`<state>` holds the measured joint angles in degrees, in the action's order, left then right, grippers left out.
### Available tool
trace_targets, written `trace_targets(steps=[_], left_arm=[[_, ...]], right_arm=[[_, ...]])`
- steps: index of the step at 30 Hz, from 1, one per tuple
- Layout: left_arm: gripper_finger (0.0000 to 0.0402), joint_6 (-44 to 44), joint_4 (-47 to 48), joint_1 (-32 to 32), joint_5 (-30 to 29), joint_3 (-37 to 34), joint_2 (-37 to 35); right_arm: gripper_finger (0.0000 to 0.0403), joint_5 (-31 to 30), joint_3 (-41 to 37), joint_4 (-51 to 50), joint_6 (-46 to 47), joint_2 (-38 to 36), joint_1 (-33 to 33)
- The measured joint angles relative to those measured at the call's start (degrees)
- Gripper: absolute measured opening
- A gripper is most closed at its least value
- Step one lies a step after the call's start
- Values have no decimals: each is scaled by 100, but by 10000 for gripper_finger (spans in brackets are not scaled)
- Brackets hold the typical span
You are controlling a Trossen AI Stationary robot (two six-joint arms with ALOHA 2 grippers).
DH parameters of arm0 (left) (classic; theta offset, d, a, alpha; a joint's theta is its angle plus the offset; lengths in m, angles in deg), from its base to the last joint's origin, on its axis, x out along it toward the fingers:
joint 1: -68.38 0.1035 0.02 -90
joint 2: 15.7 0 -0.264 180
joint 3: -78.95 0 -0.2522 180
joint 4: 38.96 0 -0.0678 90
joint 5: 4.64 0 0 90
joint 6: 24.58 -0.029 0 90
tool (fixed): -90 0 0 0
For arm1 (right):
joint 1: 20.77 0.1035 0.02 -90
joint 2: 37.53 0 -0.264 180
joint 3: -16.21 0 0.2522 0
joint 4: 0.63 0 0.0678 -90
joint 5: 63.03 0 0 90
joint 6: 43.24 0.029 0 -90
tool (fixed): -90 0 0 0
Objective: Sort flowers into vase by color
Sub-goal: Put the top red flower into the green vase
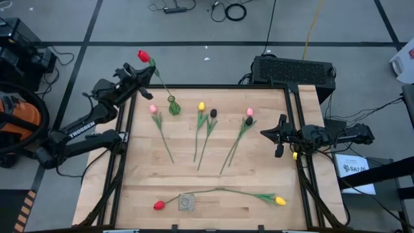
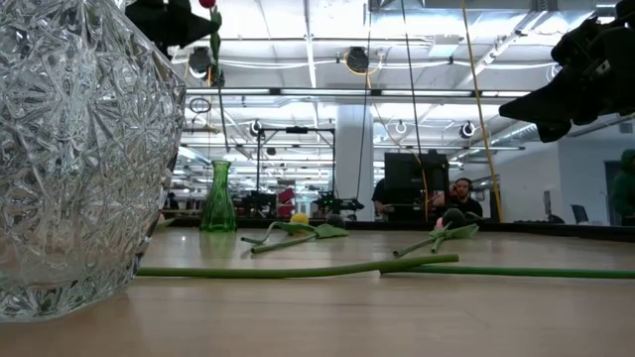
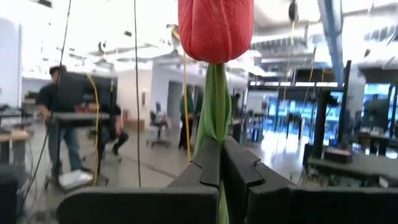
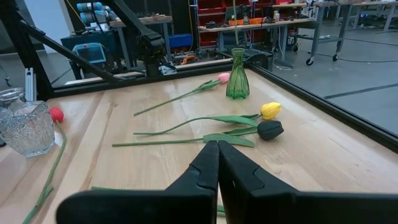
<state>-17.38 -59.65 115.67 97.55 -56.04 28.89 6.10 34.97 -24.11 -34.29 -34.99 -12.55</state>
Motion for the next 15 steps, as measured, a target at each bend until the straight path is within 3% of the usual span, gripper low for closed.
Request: trace_targets(steps=[10, 15], left_arm=[[1, -138, 856, 0, -88, 2, 0], [1, -236, 785, 0, -101, 2, 175]], right_arm=[[0, 0, 0, 0, 0, 0, 0], [0, 0, 0, 0, 0, -2, 0]])
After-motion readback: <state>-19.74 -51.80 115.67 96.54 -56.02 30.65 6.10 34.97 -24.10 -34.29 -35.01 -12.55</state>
